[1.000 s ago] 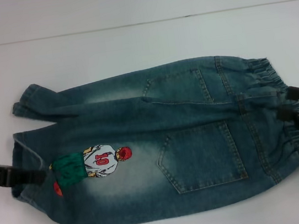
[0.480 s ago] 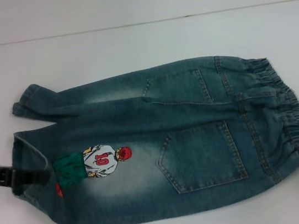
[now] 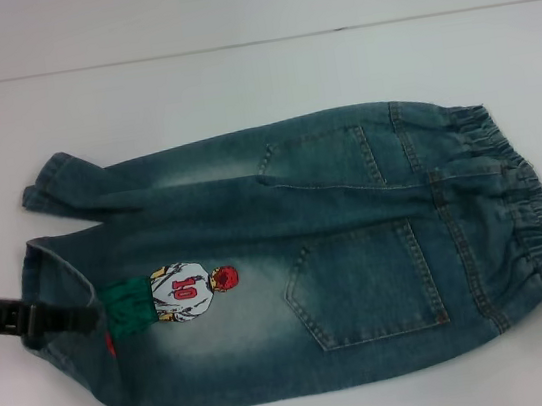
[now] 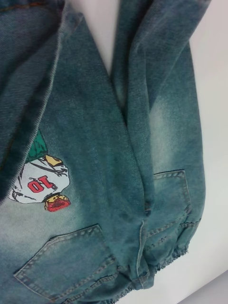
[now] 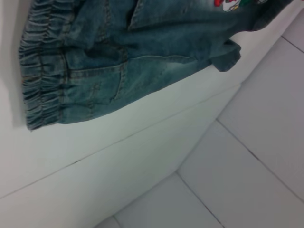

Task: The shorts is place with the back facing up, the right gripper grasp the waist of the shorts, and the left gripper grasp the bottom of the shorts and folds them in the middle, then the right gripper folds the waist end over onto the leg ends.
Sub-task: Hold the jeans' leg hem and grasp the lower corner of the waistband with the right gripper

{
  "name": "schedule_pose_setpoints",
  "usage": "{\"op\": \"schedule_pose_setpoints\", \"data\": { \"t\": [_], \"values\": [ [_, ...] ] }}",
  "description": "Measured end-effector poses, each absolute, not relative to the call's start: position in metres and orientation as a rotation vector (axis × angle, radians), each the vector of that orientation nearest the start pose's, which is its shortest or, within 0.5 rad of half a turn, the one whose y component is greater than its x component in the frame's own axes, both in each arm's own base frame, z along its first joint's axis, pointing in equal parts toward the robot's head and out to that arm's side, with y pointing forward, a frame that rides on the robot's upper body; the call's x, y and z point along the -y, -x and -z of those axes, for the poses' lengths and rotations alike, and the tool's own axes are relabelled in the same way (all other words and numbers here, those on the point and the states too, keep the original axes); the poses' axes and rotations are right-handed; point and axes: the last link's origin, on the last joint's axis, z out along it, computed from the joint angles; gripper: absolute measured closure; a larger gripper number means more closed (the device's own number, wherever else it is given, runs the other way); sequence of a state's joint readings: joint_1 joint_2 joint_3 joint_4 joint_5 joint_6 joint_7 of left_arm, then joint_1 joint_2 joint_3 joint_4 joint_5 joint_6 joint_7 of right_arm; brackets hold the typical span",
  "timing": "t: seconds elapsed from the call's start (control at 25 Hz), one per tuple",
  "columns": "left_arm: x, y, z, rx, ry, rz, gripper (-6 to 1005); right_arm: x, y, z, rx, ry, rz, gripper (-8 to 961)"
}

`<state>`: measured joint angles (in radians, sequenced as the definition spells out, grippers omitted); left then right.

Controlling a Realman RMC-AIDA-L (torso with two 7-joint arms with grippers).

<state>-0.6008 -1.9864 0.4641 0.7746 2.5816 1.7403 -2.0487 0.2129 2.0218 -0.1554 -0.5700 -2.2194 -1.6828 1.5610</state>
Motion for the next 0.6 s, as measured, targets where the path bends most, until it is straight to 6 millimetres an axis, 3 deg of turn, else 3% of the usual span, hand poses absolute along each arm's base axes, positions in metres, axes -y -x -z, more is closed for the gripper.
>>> {"op": "schedule_pose_setpoints", "data": {
  "t": [0.6],
  "values": [
    [-0.3183,0.3113,-0.0560,1.547,2.569,0.157,942,-0.2106,-0.3924,-0.0510,-1.449,2.109,-0.818,183]
  ]
}}
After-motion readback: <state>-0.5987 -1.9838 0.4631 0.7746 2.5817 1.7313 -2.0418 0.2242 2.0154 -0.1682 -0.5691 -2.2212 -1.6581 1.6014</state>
